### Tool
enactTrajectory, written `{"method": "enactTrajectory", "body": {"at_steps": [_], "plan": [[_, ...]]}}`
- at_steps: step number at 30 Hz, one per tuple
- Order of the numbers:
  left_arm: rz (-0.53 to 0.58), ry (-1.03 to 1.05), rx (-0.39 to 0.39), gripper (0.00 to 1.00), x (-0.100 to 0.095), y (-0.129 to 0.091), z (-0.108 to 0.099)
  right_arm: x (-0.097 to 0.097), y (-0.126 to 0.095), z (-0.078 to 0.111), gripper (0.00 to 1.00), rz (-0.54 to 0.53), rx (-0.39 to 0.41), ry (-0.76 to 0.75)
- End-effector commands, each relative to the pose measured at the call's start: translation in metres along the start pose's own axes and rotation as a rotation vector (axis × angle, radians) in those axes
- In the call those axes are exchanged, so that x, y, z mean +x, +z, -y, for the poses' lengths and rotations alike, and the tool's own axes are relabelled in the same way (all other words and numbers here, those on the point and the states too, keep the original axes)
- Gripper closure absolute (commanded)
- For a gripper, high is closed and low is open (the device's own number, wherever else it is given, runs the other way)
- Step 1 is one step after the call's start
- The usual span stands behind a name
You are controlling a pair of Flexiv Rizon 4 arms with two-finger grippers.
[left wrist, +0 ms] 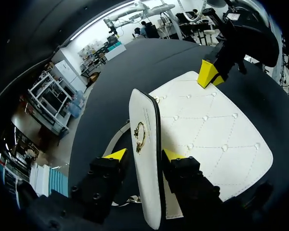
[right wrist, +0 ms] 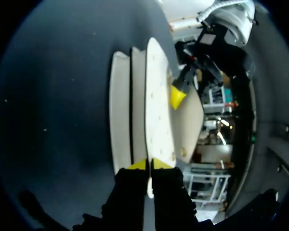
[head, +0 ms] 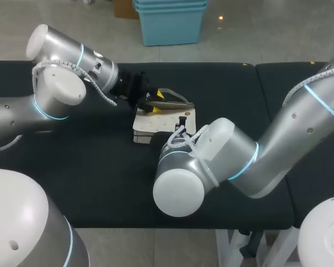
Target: Pick up the bag, open it, inspect its contents, close it, and place it on the opposite side
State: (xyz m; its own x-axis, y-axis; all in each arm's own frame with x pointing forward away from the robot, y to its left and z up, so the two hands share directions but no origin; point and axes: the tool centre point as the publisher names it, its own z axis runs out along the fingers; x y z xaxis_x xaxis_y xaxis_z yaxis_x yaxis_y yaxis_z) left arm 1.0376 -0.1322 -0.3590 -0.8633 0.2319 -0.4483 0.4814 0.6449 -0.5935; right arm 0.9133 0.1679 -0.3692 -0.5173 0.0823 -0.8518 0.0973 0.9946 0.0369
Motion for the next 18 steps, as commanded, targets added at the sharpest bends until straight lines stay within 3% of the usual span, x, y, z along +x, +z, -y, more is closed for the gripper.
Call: {"method": "enactTrajectory", "body": {"at_steps": [1,3,4,5,6,18], "plan": [[-0.015,-0.008,0.001,0.59,-0.0083,0.0081,-0.0055,0.0045,0.0012,0.0033,1.00,0.015,-0.060,0.001],[-0.016,-0.014,0.003,0.70,-0.0095,0.0084,-0.0064,0.0045,0.0012,0.0033,1.00,0.015,-0.060,0.001],[-0.017,-0.015,0.003,0.78,-0.0096,0.0085,-0.0065,0.0045,0.0012,0.0033,1.00,0.015,-0.060,0.001],[-0.018,-0.017,0.003,0.94,-0.0097,0.0085,-0.0065,0.0045,0.0012,0.0033,1.00,0.015,-0.060,0.001],[-0.019,-0.018,0.003,1.00,-0.0098,0.0085,-0.0065,0.0045,0.0012,0.0033,1.00,0.015,-0.060,0.001],[-0.040,-0.047,0.036,1.00,-0.0094,0.0053,-0.0067,0.0045,0.0012,0.0033,1.00,0.015,-0.060,0.001]]}}
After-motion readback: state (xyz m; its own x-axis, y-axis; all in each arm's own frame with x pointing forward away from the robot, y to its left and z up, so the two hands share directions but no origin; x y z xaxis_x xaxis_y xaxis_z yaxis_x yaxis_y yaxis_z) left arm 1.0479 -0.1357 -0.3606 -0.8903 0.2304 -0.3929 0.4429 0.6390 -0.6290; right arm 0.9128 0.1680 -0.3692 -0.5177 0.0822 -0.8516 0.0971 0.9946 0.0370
